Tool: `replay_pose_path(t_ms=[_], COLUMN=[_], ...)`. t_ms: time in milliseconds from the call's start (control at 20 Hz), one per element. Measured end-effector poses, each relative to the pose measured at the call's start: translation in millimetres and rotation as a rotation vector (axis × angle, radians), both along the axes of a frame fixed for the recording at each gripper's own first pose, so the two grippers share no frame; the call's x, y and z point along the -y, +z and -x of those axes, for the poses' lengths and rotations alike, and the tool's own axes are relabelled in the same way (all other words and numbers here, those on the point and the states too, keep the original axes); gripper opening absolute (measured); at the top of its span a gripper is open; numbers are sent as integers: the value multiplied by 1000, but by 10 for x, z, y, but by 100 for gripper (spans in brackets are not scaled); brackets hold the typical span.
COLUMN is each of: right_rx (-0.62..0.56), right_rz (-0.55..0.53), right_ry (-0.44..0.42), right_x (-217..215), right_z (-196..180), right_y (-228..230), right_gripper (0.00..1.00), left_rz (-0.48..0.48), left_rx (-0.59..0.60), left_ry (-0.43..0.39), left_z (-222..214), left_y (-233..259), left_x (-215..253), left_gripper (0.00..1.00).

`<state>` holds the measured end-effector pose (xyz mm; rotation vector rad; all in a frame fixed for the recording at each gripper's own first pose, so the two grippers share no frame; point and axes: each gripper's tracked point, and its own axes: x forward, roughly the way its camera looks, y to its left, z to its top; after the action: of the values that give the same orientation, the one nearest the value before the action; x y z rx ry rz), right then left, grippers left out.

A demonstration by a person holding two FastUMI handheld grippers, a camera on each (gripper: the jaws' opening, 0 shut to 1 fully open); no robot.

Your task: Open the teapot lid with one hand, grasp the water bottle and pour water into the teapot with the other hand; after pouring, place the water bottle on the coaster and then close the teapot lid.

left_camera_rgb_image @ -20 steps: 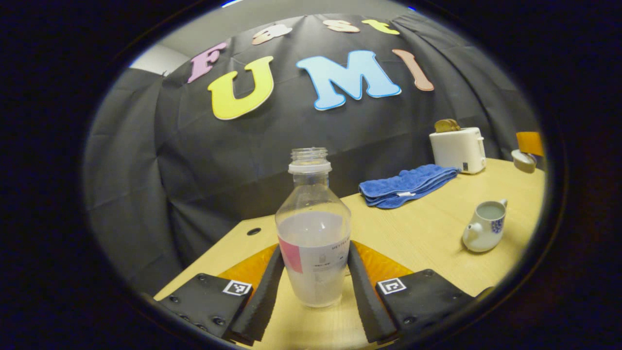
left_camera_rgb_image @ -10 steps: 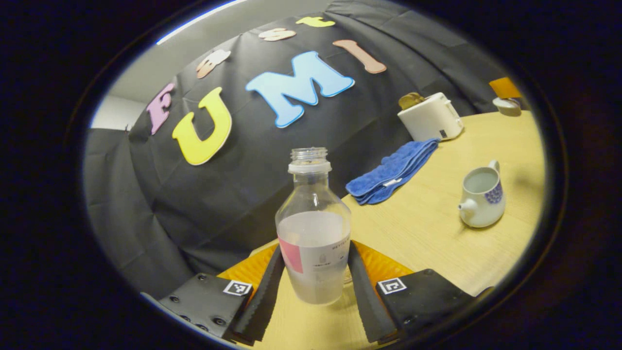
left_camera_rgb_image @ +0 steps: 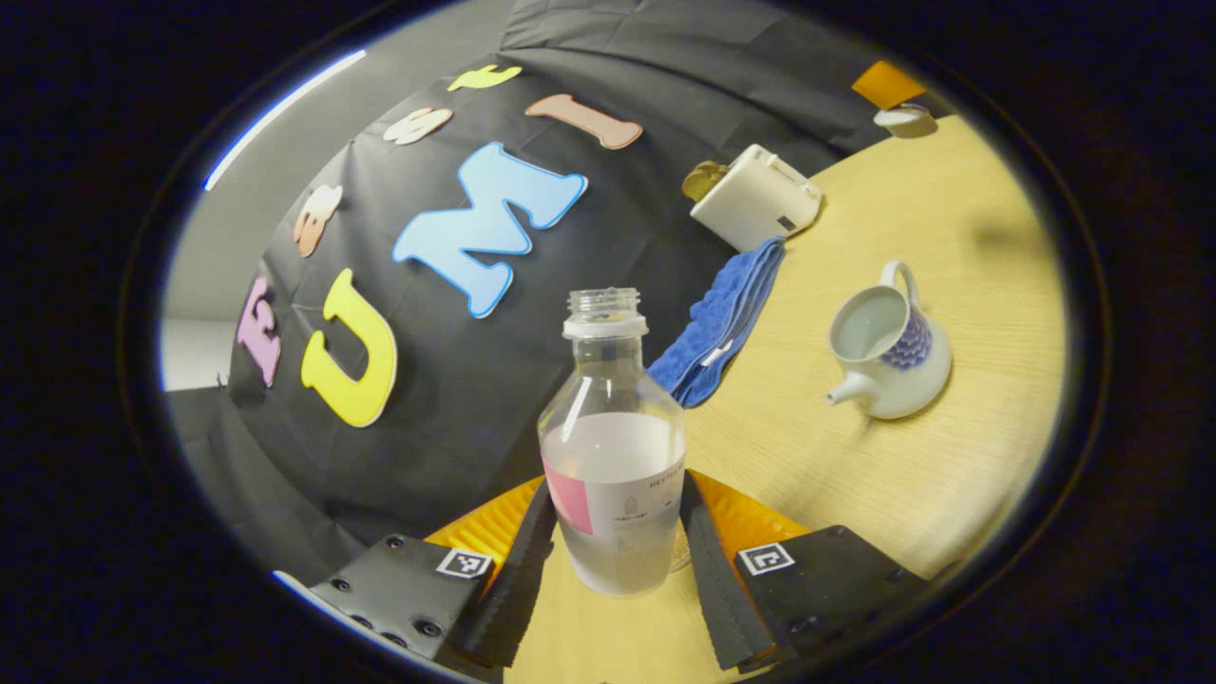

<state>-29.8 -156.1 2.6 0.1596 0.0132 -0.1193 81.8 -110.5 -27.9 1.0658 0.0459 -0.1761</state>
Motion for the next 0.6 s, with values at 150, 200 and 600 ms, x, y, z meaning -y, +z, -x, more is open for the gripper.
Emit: replay_pose_path(t_ms=[150,200,600], right_rx=[-6,-9,-33], right_rz=[-16,-23,-70], right_ry=[-4,-6,-18], right_x=[81,108,283], right_z=[39,48,67], right_y=[-69,-91,-273], right_gripper=[5,5,5], left_rz=[-131,-174,-414], left_rx=[14,19,14], left_ry=[-31,-41,-85], left_z=[-46,-54,-124], left_y=[-7,-8,-113], left_x=[120,144,255], left_gripper=[84,84,84])
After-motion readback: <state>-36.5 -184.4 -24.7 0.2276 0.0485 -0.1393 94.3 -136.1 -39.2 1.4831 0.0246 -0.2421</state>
